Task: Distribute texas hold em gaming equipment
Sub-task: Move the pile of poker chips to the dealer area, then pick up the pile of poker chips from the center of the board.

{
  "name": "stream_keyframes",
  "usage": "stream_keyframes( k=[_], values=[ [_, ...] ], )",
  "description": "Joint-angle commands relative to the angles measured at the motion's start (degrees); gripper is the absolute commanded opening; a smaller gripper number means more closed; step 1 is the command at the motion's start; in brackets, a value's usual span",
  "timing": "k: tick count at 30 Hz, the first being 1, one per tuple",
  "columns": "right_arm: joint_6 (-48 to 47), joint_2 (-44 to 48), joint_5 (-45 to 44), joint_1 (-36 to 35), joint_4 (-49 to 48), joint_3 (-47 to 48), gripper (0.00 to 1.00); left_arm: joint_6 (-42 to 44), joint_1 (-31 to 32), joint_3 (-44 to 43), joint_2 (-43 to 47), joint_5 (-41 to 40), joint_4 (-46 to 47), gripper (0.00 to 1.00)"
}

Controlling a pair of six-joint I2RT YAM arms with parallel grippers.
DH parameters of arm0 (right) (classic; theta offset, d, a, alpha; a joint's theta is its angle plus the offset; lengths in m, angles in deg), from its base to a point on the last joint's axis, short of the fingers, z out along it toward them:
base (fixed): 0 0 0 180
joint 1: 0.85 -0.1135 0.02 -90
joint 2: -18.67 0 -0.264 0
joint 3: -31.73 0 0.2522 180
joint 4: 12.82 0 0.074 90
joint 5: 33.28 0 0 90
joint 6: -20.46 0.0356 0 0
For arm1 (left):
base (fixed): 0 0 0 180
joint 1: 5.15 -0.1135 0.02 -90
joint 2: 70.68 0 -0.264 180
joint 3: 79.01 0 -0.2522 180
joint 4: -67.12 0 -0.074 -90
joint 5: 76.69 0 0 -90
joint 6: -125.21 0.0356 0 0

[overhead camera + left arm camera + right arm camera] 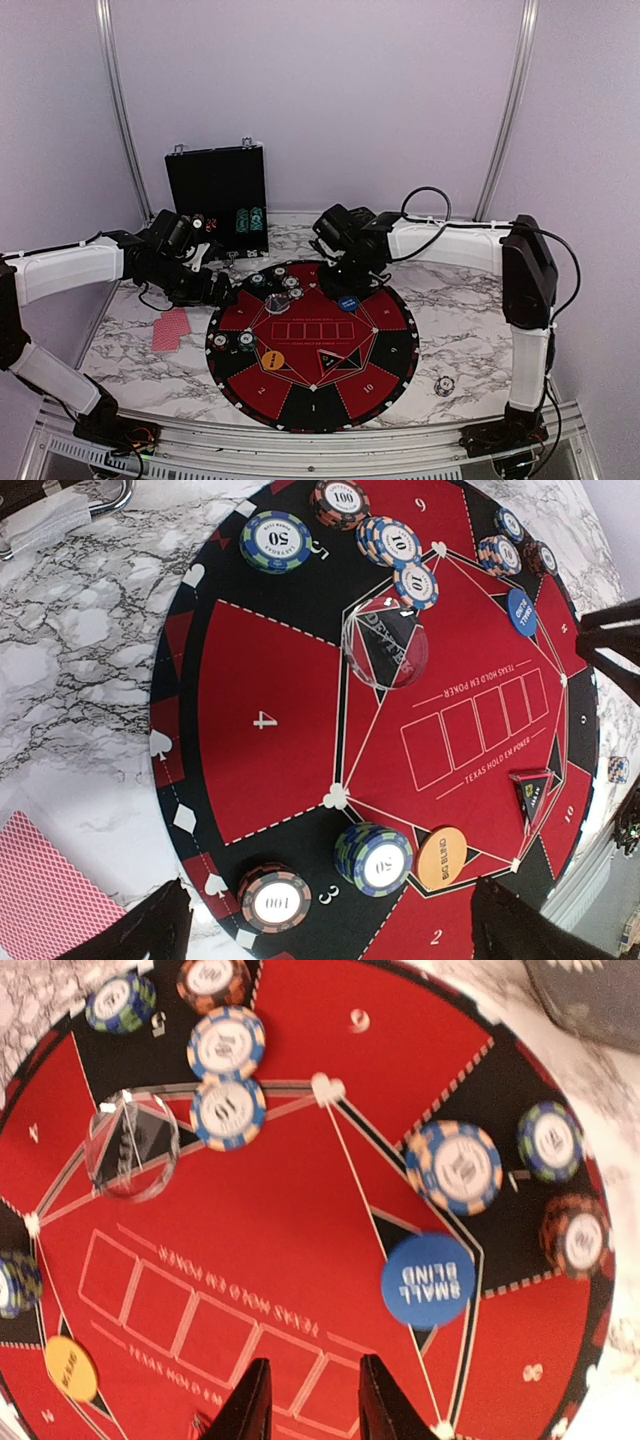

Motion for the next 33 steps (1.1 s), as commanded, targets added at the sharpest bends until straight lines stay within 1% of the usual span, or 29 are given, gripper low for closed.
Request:
stream_keyframes(
  k=[1,6,10,12,17,21,23,33],
  values=[
    [4.8,8.7,-2.3,-0.4,0.2,-10.4,0.31,-0.2,-0.3,-0.2,-0.1,1.1,1.1,0.99],
    [10.0,19.9,-3.3,-0.4,2.1,-23.9,0.36,-0.7,-0.3,-0.4,-0.3,1.5,1.7,0.99],
    [14.1,28.9,-3.0,-0.5,4.4,-32.5,0.43,-1.3,-0.2,-1.2,-1.5,2.4,2.1,0.99],
    [16.0,32.6,-2.9,-0.6,5.7,-36.1,0.48,-1.5,-0.2,-2.0,-2.1,2.7,2.3,0.99],
    [20.4,40.5,-2.5,-0.6,8.7,-44.6,0.65,-1.7,-0.2,-3.8,-3.2,3.2,2.2,0.99],
    [23.0,44.6,-1.3,-1.0,9.9,-49.6,0.71,-1.7,-0.2,-5.0,-4.2,3.4,2.1,0.99],
    [24.3,46.1,-1.7,-1.1,11.1,-51.2,0.73,-1.7,-0.2,-5.5,-4.7,3.5,2.0,0.99],
    [26.9,49.2,-0.5,-1.2,11.4,-56.1,0.75,-1.5,-0.1,-6.0,-5.6,3.7,1.8,0.99]
  ],
)
